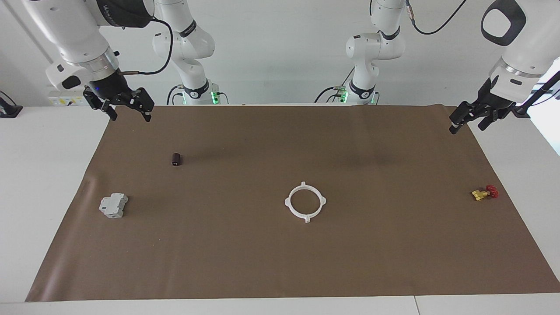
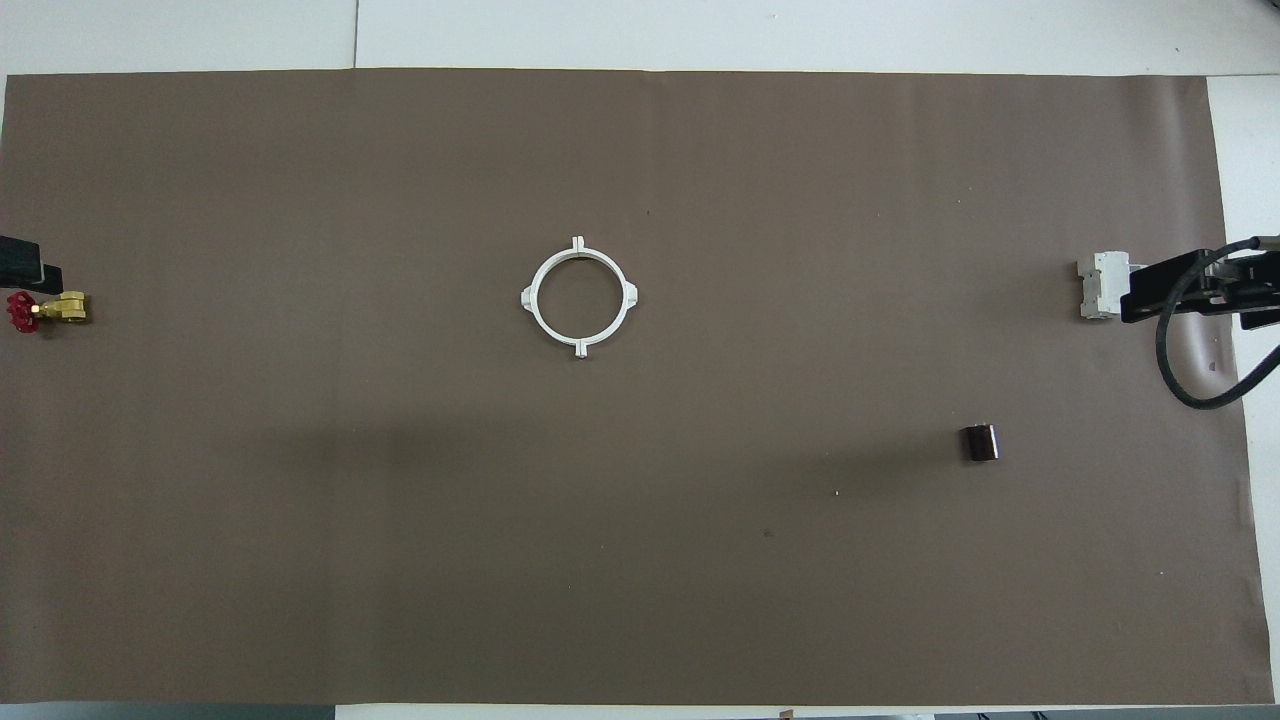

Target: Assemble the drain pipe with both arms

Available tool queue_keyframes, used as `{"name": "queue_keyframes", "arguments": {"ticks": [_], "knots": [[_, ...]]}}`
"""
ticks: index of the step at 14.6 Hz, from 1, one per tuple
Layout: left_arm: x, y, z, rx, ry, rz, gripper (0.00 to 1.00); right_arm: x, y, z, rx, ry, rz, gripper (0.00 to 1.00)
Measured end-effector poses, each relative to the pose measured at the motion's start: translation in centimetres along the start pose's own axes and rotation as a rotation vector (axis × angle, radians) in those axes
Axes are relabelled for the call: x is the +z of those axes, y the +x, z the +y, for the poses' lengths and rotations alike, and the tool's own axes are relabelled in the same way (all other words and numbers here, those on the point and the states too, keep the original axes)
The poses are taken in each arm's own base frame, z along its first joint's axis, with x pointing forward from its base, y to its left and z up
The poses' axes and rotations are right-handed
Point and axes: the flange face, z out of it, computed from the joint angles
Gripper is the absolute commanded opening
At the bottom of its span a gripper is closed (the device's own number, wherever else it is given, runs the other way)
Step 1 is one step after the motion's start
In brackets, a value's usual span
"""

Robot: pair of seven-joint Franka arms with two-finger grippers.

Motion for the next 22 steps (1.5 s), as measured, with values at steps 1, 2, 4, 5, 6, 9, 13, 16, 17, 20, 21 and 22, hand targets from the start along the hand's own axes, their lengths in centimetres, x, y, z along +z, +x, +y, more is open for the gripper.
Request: {"name": "queue_keyframes", "arguments": {"ticks": [1, 2, 4, 5, 6, 9, 13, 16, 17, 20, 21, 22], "knots": [[0.1, -0.1, 0.0, 0.0, 0.0, -0.002, 1.0, 0.0, 0.0, 0.0, 0.0, 0.0, 0.0, 1.0], [0.2, -0.2, 0.0, 0.0, -0.001, -0.005, 1.0, 0.0, 0.0, 0.0, 0.0, 0.0, 0.0, 1.0], [0.4, -0.2, 0.0, 0.0, -0.001, -0.007, 1.0, 0.0, 0.0, 0.0, 0.0, 0.0, 0.0, 1.0], [0.4, -0.2, 0.0, 0.0, -0.001, -0.007, 1.0, 0.0, 0.0, 0.0, 0.0, 0.0, 0.0, 1.0], [0.4, -0.2, 0.0, 0.0, -0.001, -0.007, 1.0, 0.0, 0.0, 0.0, -0.001, 0.0, 0.0, 1.0], [0.4, -0.2, -0.4, -0.007, -0.001, -0.008, 1.0, 0.0, 0.0, -0.1, -0.001, 0.0, 0.001, 1.0], [0.4, -0.2, -1.6, -0.024, 0.0, -0.007, 1.0, 0.0, 0.0, -0.1, -0.001, 0.0, 0.001, 1.0], [0.3, -0.3, -2.6, -0.012, 0.001, -0.006, 1.0, 0.0, 0.0, -0.1, -0.001, 0.0, 0.001, 1.0], [0.3, -0.3, -2.9, -0.012, 0.001, -0.007, 1.0, 0.0, 0.0, -0.1, -0.001, 0.0, 0.001, 1.0], [0.4, -0.3, -3.0, -0.01, 0.001, -0.008, 1.0, -0.1, 0.0, -0.1, -0.001, 0.0, 0.001, 1.0], [0.6, -0.4, -3.0, -0.009, 0.001, -0.012, 1.0, -0.1, 0.0, -0.1, -0.001, 0.0, 0.001, 1.0], [0.8, -0.5, -3.0, -0.009, 0.0, -0.016, 1.0, -0.1, 0.0, -0.1, -0.001, 0.0, 0.001, 1.0]]}}
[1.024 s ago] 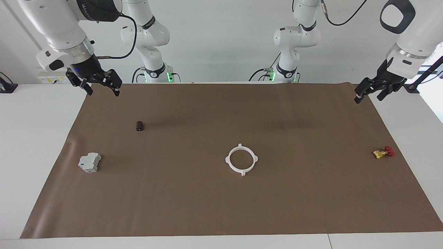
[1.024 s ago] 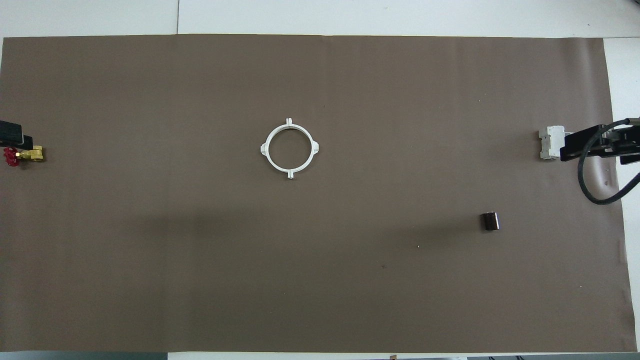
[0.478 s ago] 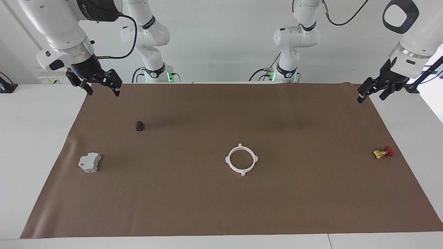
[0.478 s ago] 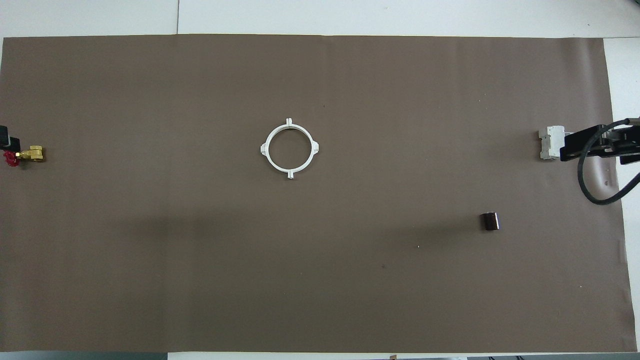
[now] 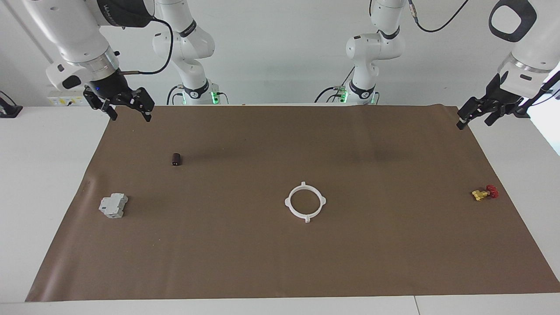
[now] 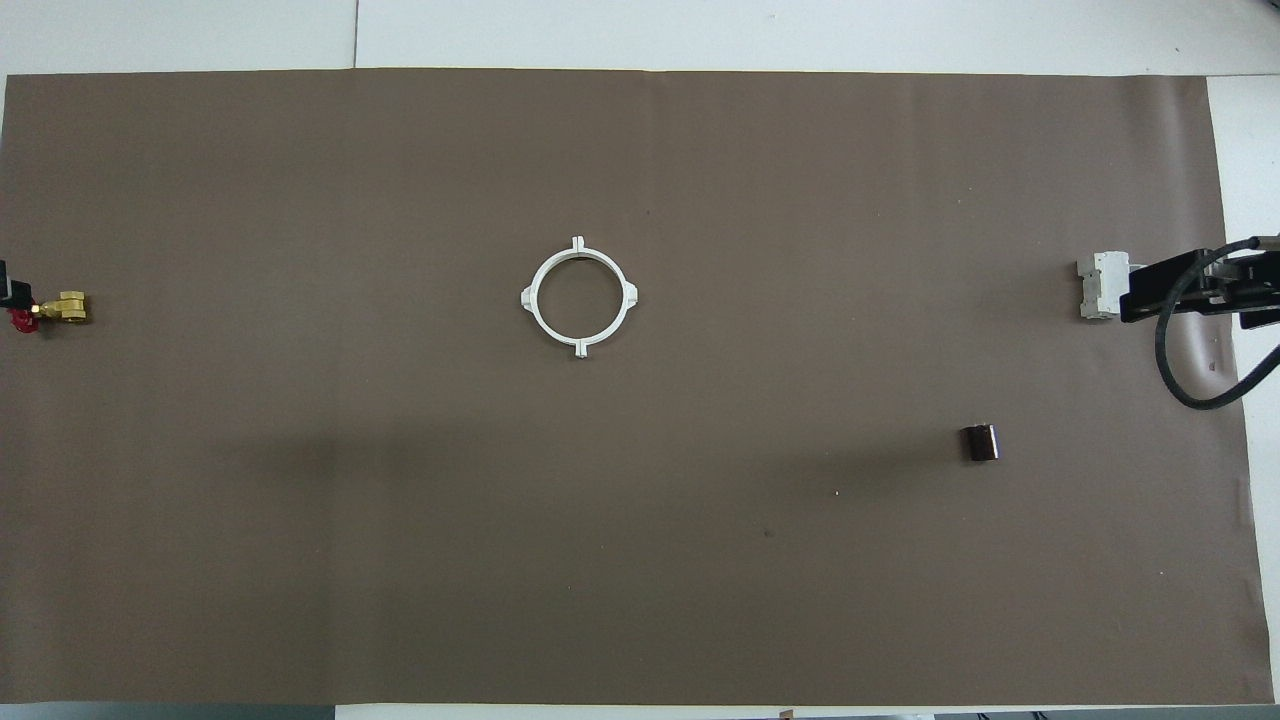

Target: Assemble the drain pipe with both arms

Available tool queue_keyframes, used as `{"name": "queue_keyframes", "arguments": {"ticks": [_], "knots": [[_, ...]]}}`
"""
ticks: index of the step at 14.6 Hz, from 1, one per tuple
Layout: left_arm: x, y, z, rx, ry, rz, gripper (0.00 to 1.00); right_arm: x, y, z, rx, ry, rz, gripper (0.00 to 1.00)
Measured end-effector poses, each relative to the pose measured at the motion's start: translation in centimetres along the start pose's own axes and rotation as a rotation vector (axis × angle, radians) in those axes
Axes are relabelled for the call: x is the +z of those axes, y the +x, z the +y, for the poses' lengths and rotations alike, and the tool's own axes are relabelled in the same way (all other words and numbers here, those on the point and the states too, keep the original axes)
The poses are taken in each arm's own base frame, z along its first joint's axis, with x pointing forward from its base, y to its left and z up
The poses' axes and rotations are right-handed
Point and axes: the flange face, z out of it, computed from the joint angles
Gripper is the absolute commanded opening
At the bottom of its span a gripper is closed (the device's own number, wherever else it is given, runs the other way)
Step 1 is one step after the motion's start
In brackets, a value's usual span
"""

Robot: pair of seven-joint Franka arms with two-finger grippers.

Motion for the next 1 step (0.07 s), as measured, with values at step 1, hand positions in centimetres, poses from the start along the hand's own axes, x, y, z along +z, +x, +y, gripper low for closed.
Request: {"name": "queue_keyframes", "arguments": {"ticks": [1], "knots": [[0.16, -0.12, 0.01, 0.0, -0.001, -0.004, 1.0, 0.0, 0.0, 0.0, 0.0, 0.0, 0.0, 1.0]]}}
